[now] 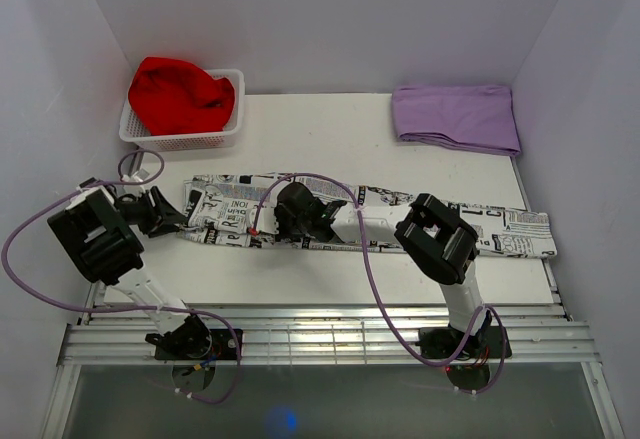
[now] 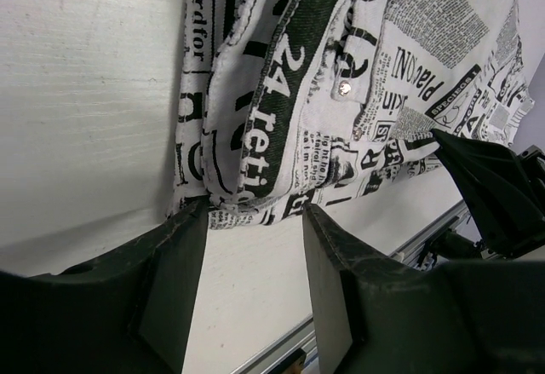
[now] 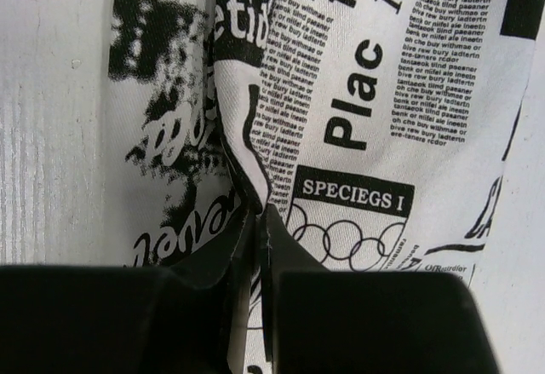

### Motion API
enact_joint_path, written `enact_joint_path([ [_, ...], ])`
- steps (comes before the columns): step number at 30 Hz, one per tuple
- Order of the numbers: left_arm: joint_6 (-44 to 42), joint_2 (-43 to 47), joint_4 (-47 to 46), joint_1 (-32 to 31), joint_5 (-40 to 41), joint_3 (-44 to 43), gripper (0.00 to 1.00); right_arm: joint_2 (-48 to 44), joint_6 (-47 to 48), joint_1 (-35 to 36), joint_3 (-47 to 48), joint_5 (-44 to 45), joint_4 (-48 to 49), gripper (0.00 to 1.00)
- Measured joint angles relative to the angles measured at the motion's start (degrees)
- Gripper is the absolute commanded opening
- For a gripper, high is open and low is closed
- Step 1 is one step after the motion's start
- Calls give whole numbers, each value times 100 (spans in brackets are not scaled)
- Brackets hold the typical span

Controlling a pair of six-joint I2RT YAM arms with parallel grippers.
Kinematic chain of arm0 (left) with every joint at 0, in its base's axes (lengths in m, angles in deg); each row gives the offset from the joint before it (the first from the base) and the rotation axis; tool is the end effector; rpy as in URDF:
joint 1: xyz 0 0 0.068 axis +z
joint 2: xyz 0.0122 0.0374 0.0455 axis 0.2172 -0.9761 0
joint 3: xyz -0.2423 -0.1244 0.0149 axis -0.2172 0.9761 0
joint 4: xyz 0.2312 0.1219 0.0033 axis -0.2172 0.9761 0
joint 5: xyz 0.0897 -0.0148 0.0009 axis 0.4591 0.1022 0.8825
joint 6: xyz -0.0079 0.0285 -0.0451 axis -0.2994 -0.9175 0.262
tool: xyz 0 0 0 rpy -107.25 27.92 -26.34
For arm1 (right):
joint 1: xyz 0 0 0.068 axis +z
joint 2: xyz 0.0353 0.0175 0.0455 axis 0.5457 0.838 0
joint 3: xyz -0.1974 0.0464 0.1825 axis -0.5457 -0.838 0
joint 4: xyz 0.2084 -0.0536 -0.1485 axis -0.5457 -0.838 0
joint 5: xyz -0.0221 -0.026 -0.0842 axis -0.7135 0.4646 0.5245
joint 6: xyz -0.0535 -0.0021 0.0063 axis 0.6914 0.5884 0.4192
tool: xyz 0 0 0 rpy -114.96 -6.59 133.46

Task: Fold and stack the trousers
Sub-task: Fold the trousers

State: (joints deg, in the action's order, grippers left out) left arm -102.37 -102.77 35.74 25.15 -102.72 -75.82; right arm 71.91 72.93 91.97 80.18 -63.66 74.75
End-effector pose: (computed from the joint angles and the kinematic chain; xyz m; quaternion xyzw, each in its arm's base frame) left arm 0.2673 0.1737 0.1574 -0.1635 0.9039 -0.3530 0.1779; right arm 0.2271 0.3803 0.1655 -0.7162 0.5464 0.0775 0.4271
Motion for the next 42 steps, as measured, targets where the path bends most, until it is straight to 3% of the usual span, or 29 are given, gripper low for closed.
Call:
enact_joint_path([
  [9, 111, -181, -131, -109, -22, 0, 41, 0, -81, 0, 7, -7, 0, 8],
  [14, 173, -181, -173, -157, -63, -11, 14, 0, -96, -2, 7, -20, 0, 8],
  [18, 149, -181, -31, -162, -92, -146, 0, -2, -105, -7, 7, -22, 0, 8],
  [30, -341, 363, 918, -81, -337, -894, 0, -463, -258, -33, 11, -122, -212, 8],
  [42, -1069, 350, 1429, 496, 85, -380, 0, -595, -551, 4, 7, -761, -470, 8],
])
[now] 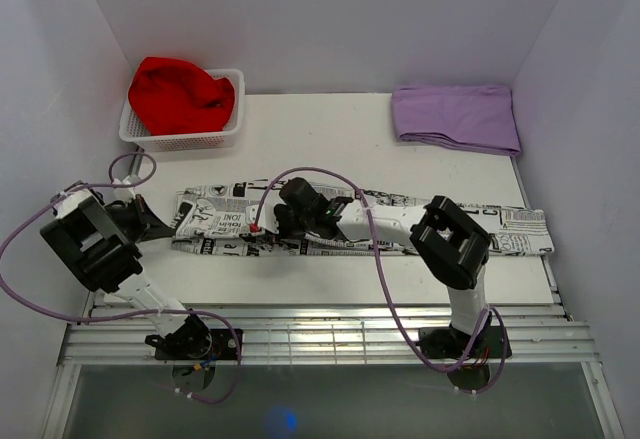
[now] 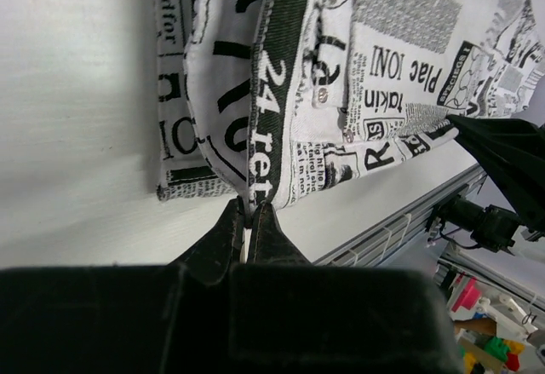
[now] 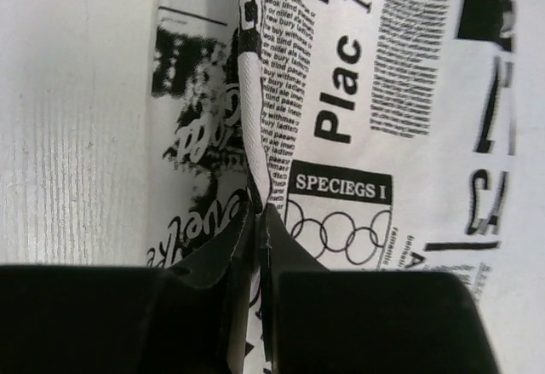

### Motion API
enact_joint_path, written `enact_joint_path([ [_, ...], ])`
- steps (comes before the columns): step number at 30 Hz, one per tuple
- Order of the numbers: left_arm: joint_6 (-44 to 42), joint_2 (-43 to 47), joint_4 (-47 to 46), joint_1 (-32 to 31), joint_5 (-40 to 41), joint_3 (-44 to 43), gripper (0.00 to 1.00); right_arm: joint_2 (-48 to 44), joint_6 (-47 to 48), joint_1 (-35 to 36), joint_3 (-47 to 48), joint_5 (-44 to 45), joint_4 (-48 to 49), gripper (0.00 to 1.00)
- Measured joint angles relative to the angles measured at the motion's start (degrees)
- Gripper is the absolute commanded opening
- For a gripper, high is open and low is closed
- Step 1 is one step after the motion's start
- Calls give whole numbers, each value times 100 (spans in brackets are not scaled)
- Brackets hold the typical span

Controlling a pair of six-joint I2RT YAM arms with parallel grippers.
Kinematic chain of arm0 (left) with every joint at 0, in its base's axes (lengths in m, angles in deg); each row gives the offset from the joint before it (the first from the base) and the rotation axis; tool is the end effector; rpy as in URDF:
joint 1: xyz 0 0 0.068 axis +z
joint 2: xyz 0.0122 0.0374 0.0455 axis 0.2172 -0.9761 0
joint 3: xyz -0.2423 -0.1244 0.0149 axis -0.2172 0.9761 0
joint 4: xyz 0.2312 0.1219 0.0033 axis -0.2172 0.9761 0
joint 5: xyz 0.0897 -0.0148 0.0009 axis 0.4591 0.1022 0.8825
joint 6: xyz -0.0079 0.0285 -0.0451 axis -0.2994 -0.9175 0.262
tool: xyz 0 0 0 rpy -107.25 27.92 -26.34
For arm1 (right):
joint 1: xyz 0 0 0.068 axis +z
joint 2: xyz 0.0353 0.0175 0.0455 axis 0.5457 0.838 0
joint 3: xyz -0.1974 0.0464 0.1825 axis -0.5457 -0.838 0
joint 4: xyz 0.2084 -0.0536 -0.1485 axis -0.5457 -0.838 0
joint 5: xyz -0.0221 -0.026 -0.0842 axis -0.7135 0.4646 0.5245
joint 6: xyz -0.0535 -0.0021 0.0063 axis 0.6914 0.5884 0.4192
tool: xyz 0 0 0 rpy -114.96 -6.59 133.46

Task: Fold and stack the trousers
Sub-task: Fold the trousers

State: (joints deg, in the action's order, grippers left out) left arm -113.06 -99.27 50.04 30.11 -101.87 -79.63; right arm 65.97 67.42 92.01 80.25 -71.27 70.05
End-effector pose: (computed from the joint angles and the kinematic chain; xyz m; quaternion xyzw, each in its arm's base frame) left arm 0.2398 0.1861 0.1916 -0.1416 0.9088 -0.3518 0.1741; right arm 0.2160 0.3717 0.2024 -0.7023 0.5519 0.1579 0.4212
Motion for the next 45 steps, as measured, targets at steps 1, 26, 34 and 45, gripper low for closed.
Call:
enact_joint_path([
  [1, -15, -57, -35, 4, 74, 76, 0, 72, -7, 9, 0, -50, 0, 8],
  [26, 426, -728, -275, -160, 83, -199, 0, 216, -26, 271, -341, 592, 765, 46],
  [34, 214, -431, 485, -175, -256, -695, 0, 240, 85, 570, 92, 417, 726, 63],
  [45, -205, -120, 1152, 105, -339, -824, 0, 695, 317, 444, 68, 356, 299, 42],
])
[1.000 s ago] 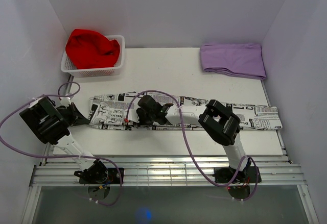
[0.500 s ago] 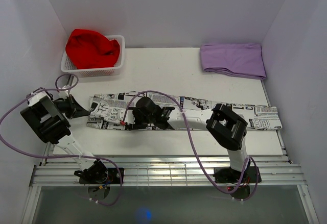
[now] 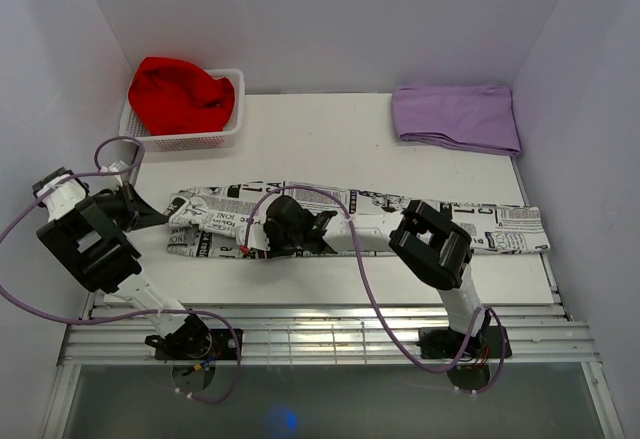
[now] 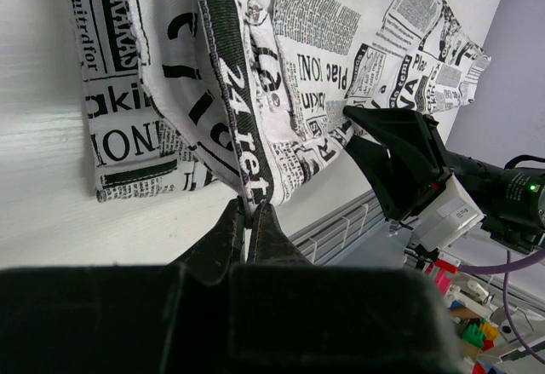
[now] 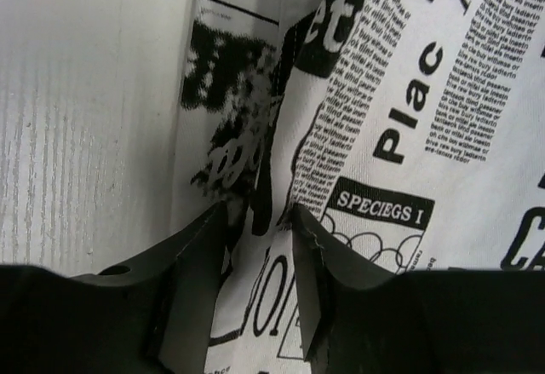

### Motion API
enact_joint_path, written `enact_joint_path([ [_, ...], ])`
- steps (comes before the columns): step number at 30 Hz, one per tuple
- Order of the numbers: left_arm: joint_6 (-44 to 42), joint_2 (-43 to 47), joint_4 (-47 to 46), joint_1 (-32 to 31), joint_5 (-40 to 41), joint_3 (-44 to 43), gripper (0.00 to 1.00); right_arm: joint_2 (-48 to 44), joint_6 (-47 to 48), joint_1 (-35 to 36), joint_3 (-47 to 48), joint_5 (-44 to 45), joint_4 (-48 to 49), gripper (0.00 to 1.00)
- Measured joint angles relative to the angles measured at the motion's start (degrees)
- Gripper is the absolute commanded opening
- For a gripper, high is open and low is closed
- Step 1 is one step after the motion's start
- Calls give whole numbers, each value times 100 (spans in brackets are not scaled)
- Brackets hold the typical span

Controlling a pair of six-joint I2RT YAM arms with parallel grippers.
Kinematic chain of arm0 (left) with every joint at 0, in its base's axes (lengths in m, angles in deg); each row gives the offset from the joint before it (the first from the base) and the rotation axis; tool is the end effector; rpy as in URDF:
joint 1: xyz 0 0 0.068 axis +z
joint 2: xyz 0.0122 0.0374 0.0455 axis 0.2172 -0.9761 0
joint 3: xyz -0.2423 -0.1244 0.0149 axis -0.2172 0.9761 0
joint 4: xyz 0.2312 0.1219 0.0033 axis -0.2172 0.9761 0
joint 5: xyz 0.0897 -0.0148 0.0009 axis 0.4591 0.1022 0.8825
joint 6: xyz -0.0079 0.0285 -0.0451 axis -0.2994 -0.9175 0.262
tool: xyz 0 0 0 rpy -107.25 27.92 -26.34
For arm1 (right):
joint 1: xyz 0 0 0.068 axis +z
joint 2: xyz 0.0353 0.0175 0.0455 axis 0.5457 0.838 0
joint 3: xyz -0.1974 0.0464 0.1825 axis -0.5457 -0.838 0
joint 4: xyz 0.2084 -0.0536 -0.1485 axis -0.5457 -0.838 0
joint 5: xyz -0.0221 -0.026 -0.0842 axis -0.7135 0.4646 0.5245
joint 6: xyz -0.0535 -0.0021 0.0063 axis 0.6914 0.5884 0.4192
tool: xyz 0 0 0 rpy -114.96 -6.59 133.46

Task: Fold and stack the trousers
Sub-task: Fold the trousers

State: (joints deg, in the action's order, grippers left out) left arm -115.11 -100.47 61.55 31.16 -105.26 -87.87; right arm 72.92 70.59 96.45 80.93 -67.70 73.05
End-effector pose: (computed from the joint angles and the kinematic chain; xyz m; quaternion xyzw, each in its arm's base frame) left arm 0.2419 0.1938 0.2231 -0.1498 0.8930 -0.3882 0.1713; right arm 0.1949 0.3990 0.1597 -0.7396 0.5250 0.1315 0.4001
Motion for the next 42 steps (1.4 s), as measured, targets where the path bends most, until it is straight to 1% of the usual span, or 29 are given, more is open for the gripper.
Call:
enact_joint_path([
  [3, -59, -9, 39, 81, -11, -109, 0, 2, 63, -4, 2, -13, -11, 20],
  [4, -66, -15, 59, 90, -20, -149, 0, 7, 83, -7, 2, -9, -35, 8],
  [13, -129, -122, 168, 94, -90, -387, 0, -11, 111, -76, 15, -2, -37, 8],
  [18, -337, -11, 175, 205, -4, -365, 0, -402, 96, -111, 20, -66, -260, 8],
  [23, -730, 529, 146, 566, 299, 306, 0, -1010, -28, -144, -22, -275, -498, 8],
  [26, -741, 577, 116, 702, 570, 726, 0, -1062, -105, -146, -98, -435, -566, 8],
  [29, -575, 323, -186, 750, 957, 1108, 0, -811, -168, -142, -151, -577, -605, 8],
  [33, -334, -319, -743, 745, 1469, 1517, 0, -201, -125, -101, -190, -769, -560, 8],
  [35, -223, -619, -935, 752, 1672, 1604, 0, -190, -116, -101, -173, -774, -544, 8],
  [37, -166, -702, -903, 765, 1685, 1569, 1, -190, -87, -101, -173, -804, -546, 8],
  [38, -190, -702, -870, 763, 1694, 1504, 9, -188, -66, -98, -173, -826, -546, 8],
  [39, -243, -702, -811, 763, 1681, 1401, 28, -186, -42, -98, -173, -848, -546, 9],
  [40, -348, -697, -765, 756, 1661, 1300, 38, -181, -24, -98, -173, -874, -540, 17],
  [41, -487, -678, -688, 734, 1604, 1137, 49, -179, -24, -94, -170, -892, -540, 23],
  [42, -581, -649, -627, 726, 1574, 999, 73, -177, -4, -83, -164, -905, -544, 29],
])
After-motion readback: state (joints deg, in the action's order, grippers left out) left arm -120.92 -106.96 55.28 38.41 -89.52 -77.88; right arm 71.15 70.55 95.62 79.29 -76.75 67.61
